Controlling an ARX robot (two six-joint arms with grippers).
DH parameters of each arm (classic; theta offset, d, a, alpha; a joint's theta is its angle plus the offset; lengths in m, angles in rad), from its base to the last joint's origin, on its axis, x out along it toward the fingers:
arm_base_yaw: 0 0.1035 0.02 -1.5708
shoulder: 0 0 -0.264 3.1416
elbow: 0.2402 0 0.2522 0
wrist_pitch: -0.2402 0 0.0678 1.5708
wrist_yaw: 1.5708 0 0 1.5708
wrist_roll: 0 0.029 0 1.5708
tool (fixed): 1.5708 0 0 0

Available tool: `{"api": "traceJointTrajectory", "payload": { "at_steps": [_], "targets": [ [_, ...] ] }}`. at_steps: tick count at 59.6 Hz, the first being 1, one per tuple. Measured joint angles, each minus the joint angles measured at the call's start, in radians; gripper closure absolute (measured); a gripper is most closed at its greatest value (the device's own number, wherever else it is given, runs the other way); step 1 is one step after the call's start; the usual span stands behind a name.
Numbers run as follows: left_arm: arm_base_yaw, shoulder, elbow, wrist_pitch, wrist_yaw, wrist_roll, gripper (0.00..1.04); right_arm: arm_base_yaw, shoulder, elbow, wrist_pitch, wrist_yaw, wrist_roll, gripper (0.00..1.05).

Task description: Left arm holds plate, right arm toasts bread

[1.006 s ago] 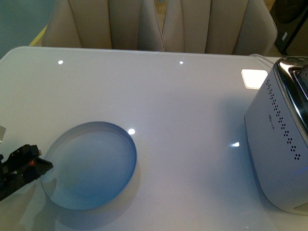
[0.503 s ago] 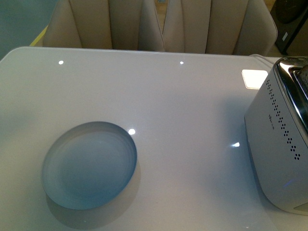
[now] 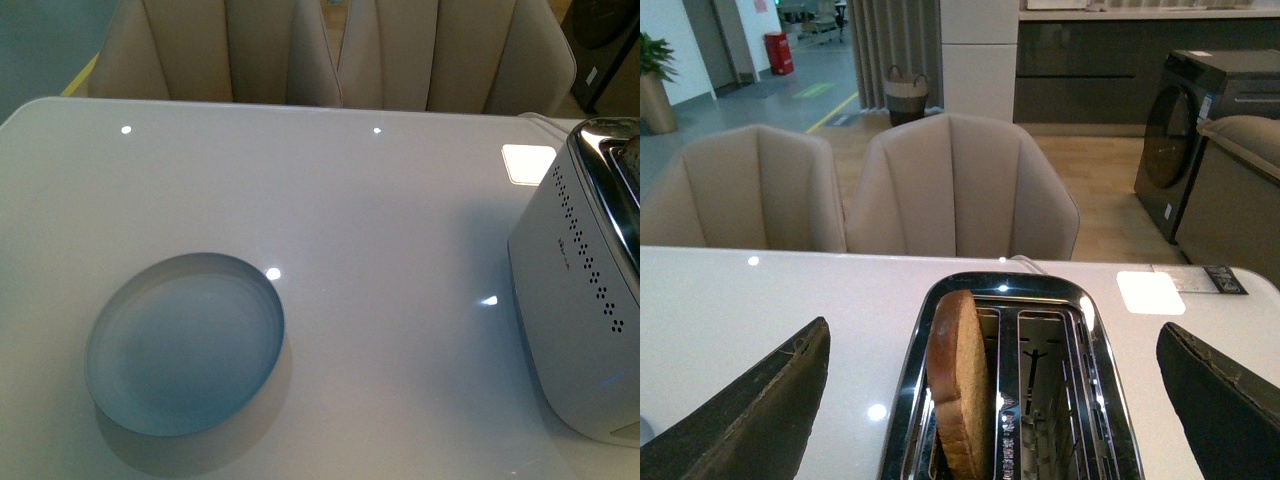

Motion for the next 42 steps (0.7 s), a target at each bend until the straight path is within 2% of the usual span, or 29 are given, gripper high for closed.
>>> {"api": "traceJointTrajectory", "payload": {
  "at_steps": [42],
  "targets": [
    [0.000,-0.624,-0.108,-0.502,-0.001,0.004,1.02,0.000,0.000,0.000,0.000,0.000,0.000,0.09]
  ]
}}
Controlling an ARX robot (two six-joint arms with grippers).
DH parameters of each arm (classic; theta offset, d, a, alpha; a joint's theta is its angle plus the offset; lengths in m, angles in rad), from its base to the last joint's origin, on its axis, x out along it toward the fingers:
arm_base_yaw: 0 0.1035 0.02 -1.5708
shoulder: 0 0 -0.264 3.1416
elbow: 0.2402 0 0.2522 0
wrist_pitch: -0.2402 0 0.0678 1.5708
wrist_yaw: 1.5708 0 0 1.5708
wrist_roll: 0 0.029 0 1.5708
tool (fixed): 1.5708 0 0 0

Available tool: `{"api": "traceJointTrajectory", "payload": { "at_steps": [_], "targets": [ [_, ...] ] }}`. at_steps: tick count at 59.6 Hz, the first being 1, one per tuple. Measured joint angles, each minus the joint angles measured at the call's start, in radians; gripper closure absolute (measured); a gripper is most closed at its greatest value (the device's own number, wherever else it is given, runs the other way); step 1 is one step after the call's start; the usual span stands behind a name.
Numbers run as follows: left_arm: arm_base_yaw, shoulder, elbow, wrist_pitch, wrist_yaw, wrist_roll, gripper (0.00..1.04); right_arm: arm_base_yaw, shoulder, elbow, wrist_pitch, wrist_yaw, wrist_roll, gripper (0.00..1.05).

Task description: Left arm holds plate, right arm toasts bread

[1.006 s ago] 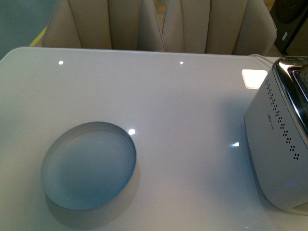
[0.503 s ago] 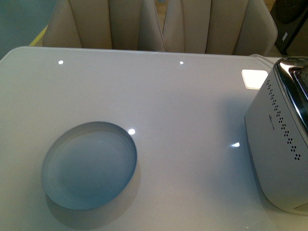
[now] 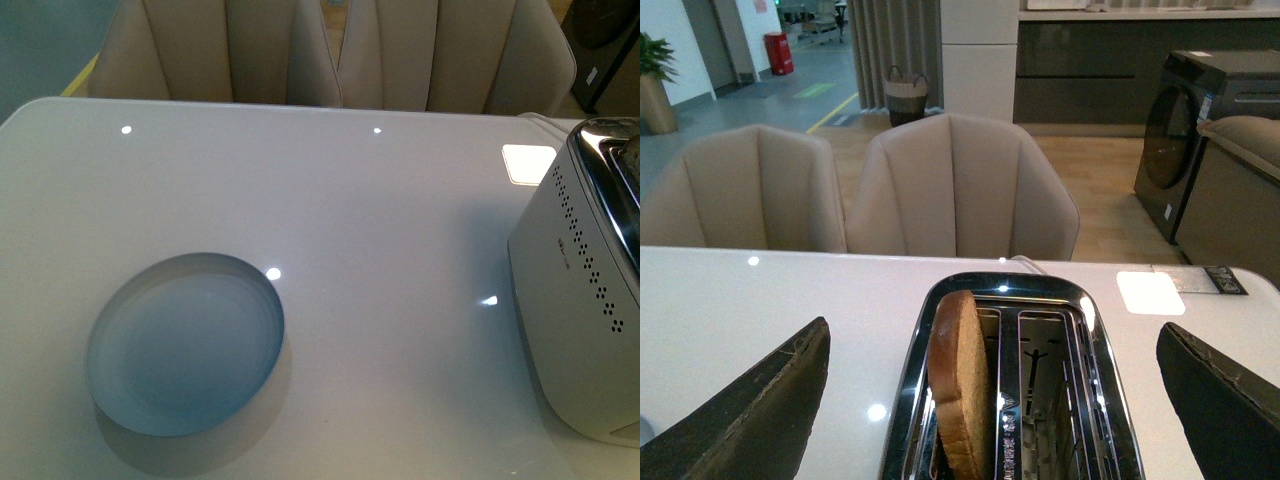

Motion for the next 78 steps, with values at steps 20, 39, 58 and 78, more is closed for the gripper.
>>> {"api": "traceJointTrajectory", "payload": {
  "at_steps": [20,39,58,78],
  "targets": [
    [0.000,-0.192,0.000,-0.182,0.000,0.000,1.02,0.000,0.000,0.000,0.000,0.000,0.000,0.09],
    [0.000,-0.314,0.000,-0.303,0.000,0.000,1.02,0.000,0.000,0.000,0.000,0.000,0.000,0.09],
    [0.000,-0.515,0.000,-0.530,0.000,0.000,1.02,0.000,0.000,0.000,0.000,0.000,0.000,0.09],
    [0.000,-0.548,0.000,-0.542,0.000,0.000,0.79,0.000,0.000,0.000,0.000,0.000,0.000,0.09]
  ]
}}
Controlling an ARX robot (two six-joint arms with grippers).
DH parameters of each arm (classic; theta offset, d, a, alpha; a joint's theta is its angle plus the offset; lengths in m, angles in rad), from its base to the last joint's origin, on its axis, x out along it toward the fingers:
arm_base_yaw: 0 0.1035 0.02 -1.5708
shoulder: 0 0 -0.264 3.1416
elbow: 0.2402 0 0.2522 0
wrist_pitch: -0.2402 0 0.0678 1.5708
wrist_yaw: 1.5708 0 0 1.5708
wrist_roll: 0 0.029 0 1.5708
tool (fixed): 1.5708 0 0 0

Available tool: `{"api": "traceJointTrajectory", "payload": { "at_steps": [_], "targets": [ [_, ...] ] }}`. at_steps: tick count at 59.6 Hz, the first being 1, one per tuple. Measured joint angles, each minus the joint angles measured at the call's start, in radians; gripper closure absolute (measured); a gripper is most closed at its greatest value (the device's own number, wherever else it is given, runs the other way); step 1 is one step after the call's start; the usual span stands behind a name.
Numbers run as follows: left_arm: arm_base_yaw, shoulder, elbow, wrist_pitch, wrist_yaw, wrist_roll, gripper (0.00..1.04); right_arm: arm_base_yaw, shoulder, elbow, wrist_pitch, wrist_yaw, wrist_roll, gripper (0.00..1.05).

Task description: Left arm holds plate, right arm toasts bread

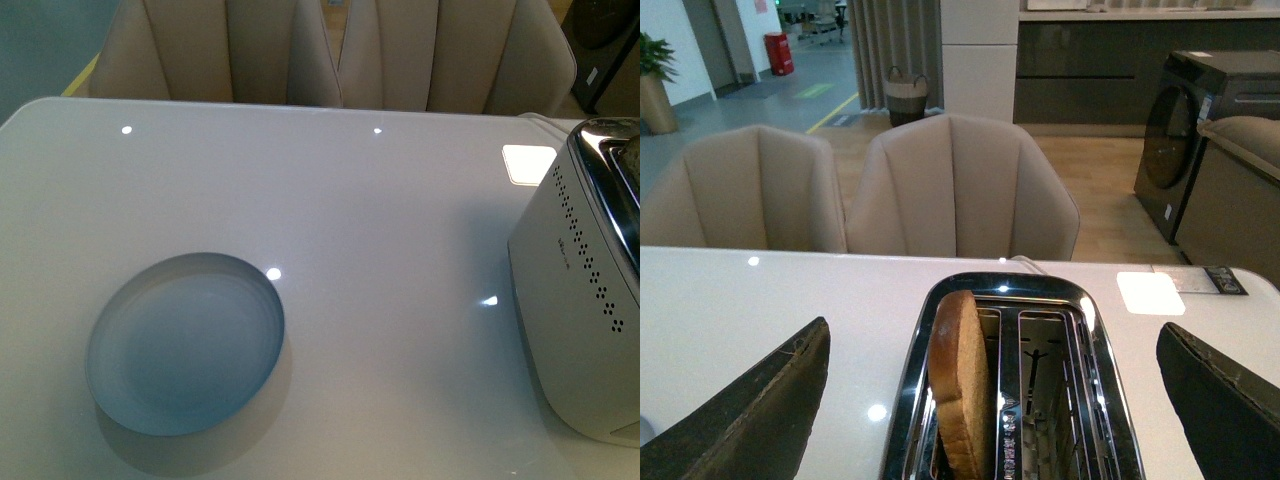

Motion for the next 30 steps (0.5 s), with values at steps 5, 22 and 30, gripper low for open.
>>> {"api": "traceJointTrajectory", "payload": {
  "at_steps": [5,22,30],
  "targets": [
    [0.000,0.000,0.000,0.000,0.000,0.000,0.56,0.000,0.000,0.000,0.000,0.000,0.000,0.09],
    [0.000,0.000,0.000,0.000,0.000,0.002,0.06,0.000,0.000,0.000,0.000,0.000,0.000,0.09],
    [0.000,0.000,0.000,0.000,0.000,0.002,0.07,0.000,0.000,0.000,0.000,0.000,0.000,0.09]
  ]
}}
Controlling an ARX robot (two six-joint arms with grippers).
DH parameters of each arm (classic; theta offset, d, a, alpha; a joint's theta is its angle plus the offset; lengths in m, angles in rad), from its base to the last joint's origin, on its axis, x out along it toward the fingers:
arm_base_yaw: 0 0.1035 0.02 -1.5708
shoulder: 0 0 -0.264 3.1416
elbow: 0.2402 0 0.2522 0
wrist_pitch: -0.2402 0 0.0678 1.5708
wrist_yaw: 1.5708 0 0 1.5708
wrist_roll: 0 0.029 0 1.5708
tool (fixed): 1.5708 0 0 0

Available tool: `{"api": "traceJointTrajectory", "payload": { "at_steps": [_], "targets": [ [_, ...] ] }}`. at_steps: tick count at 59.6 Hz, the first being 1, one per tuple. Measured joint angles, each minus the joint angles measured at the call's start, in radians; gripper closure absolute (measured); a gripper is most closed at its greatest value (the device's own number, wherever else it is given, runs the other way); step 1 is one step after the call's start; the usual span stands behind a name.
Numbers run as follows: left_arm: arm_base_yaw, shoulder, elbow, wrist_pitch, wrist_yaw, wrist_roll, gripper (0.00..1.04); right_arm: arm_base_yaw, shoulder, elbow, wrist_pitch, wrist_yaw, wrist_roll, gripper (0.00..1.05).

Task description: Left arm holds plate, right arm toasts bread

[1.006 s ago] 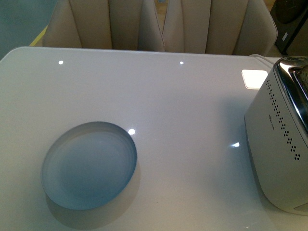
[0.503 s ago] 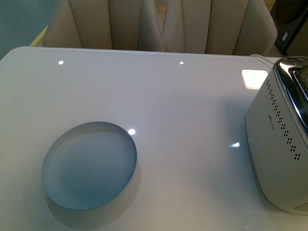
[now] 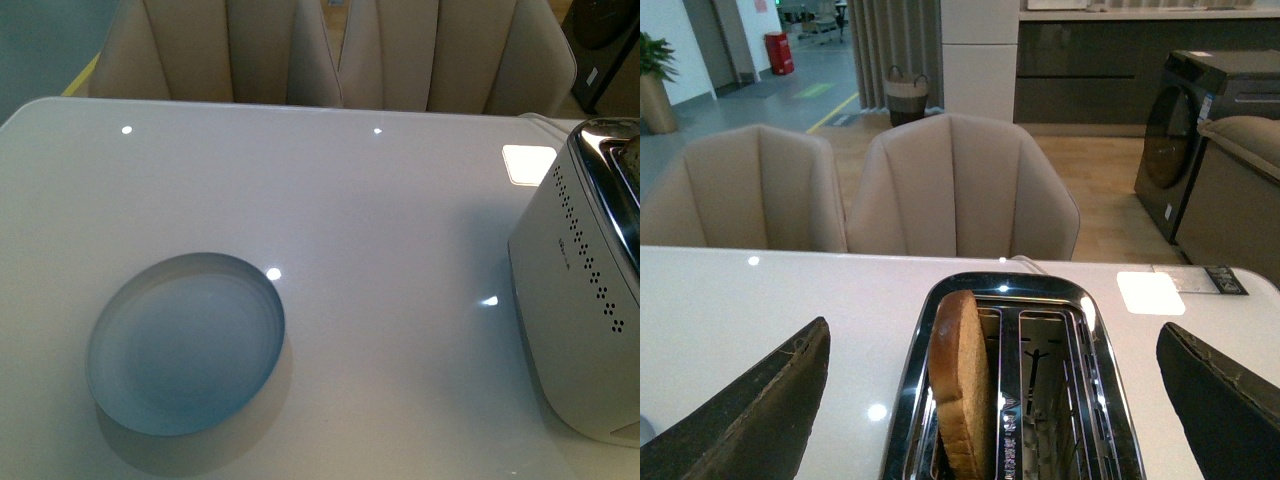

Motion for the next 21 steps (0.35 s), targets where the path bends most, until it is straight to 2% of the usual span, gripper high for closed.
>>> {"api": "traceJointTrajectory", "payload": {
  "at_steps": [21],
  "targets": [
    [0.000,0.000,0.000,0.000,0.000,0.000,0.07,0.000,0.000,0.000,0.000,0.000,0.000,0.09]
  ]
}}
